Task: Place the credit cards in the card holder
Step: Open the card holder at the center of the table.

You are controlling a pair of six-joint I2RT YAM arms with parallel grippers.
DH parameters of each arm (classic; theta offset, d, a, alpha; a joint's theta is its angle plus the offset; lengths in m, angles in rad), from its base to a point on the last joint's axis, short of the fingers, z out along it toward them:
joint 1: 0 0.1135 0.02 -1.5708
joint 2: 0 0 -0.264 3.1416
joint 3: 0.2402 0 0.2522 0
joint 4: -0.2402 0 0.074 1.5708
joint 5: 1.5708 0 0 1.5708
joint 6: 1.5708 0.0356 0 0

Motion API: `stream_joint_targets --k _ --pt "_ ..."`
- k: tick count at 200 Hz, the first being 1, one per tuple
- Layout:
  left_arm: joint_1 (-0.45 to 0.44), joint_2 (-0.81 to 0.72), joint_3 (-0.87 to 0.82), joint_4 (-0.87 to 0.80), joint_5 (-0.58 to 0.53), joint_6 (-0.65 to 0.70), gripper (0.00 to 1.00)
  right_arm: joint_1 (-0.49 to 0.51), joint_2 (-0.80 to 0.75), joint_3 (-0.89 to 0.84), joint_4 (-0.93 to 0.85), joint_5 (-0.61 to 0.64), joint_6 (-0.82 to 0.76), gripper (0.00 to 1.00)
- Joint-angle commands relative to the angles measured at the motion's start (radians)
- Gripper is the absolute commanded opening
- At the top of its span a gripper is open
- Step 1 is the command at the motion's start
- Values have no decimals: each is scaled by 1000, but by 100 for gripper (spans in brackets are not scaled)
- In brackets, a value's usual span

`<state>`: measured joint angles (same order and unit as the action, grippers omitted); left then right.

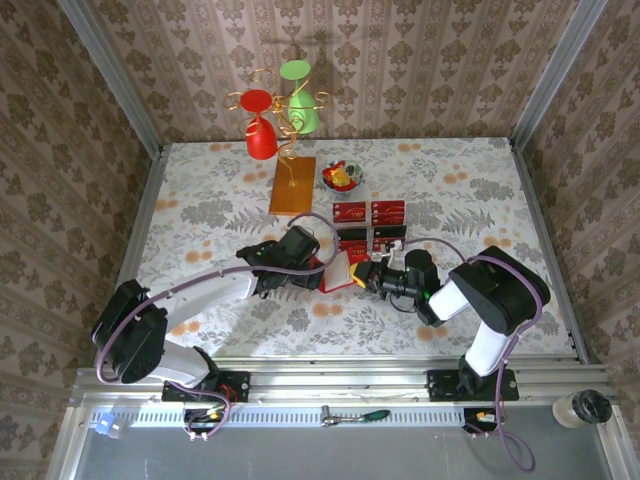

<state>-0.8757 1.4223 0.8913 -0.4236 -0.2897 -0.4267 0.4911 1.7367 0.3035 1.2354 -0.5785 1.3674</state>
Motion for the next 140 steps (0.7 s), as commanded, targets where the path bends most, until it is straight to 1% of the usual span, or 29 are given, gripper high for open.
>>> stream_joint_targets --k 1,44,86,97,109,118,140 --pt "-7 24 -32 63 -23 -15 100 32 6 -31 58 113 -46 0" --pt "-9 58 -78 107 -23 -36 100 67 -17 -87 49 208 -72 0" --pt "-11 79 -114 142 -22 -50 100 113 -55 -108 -35 289 -99 0" --pt "-10 89 -118 144 -25 -52 100 115 -72 -111 -59 299 -103 9" --pt "-10 101 -121 149 -31 -52 100 114 -100 -113 -96 308 -112 17" --pt "-10 110 -121 149 -35 -52 100 115 -127 -112 -139 314 -123 25" --pt "-9 125 -121 156 -46 -47 100 115 -216 -113 -268 332 -151 40"
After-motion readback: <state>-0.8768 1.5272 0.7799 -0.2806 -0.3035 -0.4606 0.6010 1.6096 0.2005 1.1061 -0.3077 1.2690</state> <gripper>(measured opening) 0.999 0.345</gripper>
